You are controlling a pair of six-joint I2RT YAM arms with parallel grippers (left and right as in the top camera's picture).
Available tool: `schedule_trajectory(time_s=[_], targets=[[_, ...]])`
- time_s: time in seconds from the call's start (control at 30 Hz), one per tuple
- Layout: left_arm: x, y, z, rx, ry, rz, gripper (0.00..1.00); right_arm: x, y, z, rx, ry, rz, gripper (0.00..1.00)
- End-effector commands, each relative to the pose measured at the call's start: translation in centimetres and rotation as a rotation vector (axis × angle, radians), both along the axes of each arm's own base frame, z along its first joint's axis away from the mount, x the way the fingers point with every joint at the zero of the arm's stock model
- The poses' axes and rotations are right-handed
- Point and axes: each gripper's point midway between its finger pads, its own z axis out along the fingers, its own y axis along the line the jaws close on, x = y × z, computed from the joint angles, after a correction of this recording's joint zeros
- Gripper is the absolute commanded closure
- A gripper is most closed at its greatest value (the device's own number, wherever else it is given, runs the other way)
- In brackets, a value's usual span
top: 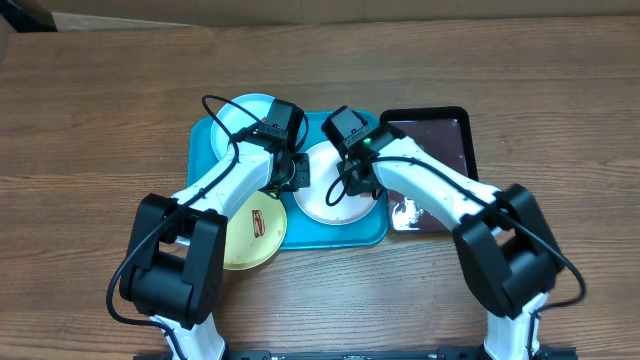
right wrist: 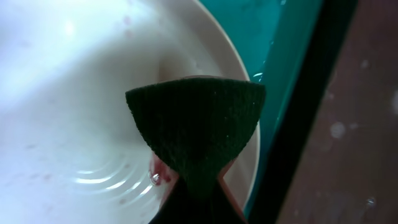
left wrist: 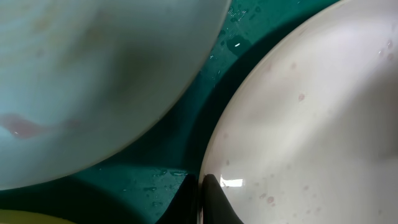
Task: Clean dirty plates on tray and stack at the side
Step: 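Scrub the white plate with the sponge while the left gripper holds it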
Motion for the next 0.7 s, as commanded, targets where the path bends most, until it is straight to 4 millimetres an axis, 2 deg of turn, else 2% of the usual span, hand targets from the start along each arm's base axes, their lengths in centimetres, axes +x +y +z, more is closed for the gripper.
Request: schedule_trajectory(time_s=[0.0,0.13,0.33,0.67], targets=[[-0.2,-0.1,-0.5,0.01,0.006,-0.01,0.96,1.5,-0.4,-0.4,-0.04,-0.051,-0.056,0.96],[-0.2,-0.1,-0.5,0.01,0.006,-0.01,0.96,1.7,-0.2,-1.3,-0.031,-0.051,-0.088,0.96],[-0.2,-0.1,-0.5,0.01,0.006,-0.01,0.96,1.7,0.3,-1.4,0.024,-0.052,-0.188,0.96],[-0.2,-0.1,-0.5,0.011,0.007,-0.01,0.96,2.8,1.0,-1.1,0.067,-0.098,-0.214,0.96]])
